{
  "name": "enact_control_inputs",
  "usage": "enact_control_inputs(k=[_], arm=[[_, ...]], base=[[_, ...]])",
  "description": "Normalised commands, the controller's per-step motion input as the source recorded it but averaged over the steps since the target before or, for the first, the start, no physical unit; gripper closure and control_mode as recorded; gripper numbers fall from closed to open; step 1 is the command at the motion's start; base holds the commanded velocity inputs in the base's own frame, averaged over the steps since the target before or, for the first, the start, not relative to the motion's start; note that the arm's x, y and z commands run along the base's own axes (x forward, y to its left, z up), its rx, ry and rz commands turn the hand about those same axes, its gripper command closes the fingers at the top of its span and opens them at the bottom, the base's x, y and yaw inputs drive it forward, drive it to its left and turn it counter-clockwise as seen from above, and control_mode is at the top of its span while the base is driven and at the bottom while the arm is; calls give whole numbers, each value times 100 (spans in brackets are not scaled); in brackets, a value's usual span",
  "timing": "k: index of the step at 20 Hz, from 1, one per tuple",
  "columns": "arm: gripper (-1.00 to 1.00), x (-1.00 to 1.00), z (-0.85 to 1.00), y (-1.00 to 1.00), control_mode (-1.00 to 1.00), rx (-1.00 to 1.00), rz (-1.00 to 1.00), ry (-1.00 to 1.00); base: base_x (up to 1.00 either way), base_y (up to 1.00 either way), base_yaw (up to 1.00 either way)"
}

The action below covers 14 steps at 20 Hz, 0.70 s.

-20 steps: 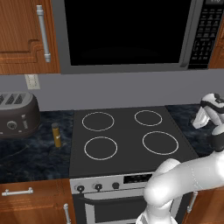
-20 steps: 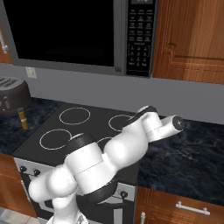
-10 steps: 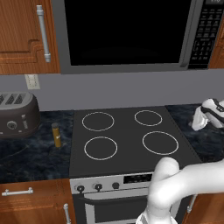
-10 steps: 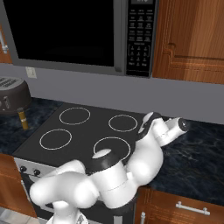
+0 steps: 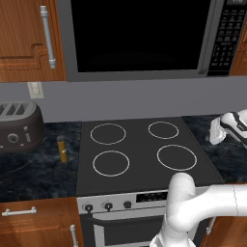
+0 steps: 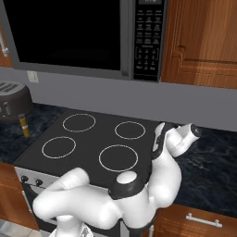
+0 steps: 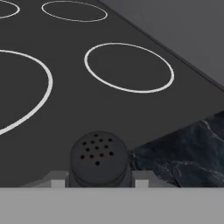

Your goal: Collect the turmeric, mayonnaise, and shaker from the cabinet and place them next to the stove.

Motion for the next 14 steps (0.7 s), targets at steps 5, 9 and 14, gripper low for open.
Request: enact_control_inputs(k=[5, 9, 14], arm=[[-100, 19, -28, -19, -100, 0, 9, 0], [-100, 0, -23, -27, -100, 0, 8, 0], [-100, 0, 0, -19, -100, 0, 5, 0]], base=[[0, 0, 0], [0, 0, 0], [0, 0, 0]])
